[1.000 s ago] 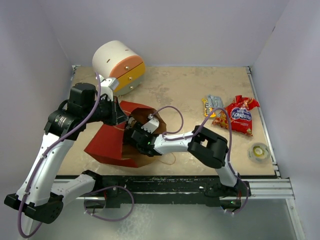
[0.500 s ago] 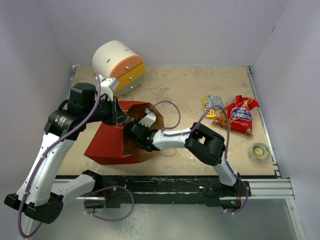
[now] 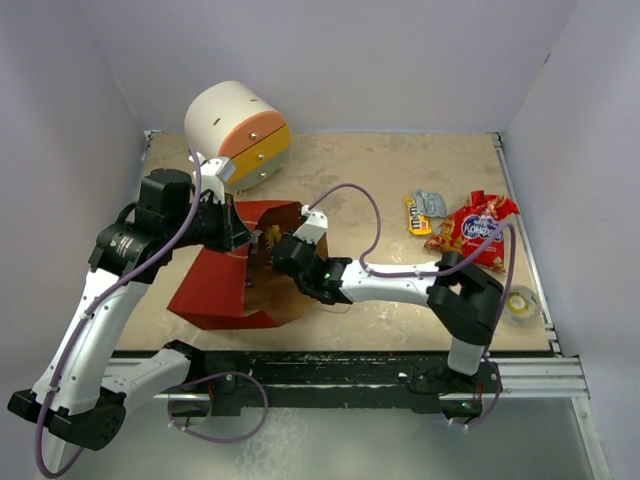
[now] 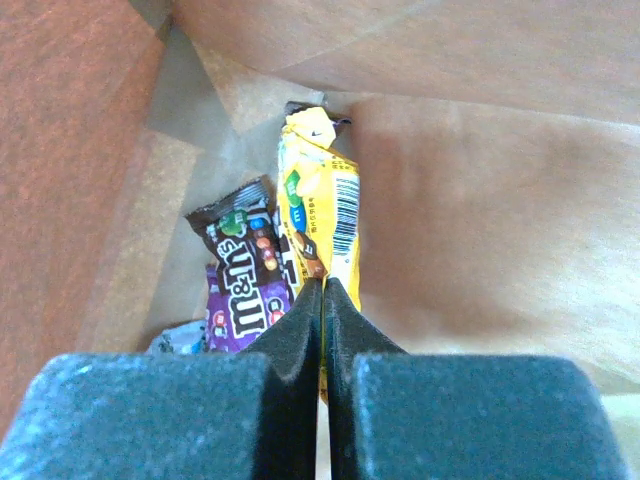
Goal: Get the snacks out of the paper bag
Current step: Take out the snack from the paper bag, then place the snack at the center of the board.
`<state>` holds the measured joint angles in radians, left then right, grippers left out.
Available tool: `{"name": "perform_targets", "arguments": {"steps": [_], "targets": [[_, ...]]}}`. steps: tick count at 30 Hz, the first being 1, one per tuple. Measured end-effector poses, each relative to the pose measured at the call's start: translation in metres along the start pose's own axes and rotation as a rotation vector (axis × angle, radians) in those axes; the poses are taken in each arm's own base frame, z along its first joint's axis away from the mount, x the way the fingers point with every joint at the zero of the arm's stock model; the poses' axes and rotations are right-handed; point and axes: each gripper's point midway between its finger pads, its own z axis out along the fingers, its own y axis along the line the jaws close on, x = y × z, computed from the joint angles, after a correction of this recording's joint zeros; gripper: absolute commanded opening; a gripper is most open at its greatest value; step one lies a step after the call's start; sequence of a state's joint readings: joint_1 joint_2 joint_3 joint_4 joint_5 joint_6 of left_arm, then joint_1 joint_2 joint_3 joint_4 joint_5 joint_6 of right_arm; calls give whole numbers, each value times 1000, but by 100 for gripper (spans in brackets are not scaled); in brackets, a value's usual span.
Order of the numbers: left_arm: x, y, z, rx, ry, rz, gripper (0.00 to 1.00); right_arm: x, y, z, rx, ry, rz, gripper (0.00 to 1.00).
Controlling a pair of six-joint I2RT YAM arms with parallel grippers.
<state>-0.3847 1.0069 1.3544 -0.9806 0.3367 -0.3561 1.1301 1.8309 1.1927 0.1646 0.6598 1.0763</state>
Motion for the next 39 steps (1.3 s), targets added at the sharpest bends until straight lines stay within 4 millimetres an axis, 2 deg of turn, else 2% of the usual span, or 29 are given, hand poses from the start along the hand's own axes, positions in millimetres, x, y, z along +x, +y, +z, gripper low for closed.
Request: {"name": "perform_targets", "arguments": {"steps": [11, 19, 22, 26, 29, 32, 34, 36, 39], "targets": [[0, 6, 7, -20, -20, -19, 0, -13, -36, -46, -3, 50, -118, 0], [5, 11, 16, -24, -13, -29, 0, -68, -17, -116, -171, 60, -249, 0], [5, 12, 19, -22, -17, -28, 0, -84, -21, -139, -193, 67, -301, 0], [2, 12, 23, -19, -29, -30, 0, -106, -37, -168, -191, 48, -356, 0], [-3, 13, 28, -16, -38, -28, 0, -132, -56, -186, -151, -15, -378, 0], [-5, 14, 32, -19, -38, -34, 0, -166, -81, -188, -46, -88, -387, 0], [-5, 15, 33, -22, -37, -34, 0, -196, -105, -178, 76, -141, -382, 0], [-5, 16, 35, -27, -34, -34, 0, -226, -139, -163, 236, -173, -374, 0], [-5, 18, 37, -35, -27, -35, 0, -256, -189, -135, 471, -160, -351, 0]]}}
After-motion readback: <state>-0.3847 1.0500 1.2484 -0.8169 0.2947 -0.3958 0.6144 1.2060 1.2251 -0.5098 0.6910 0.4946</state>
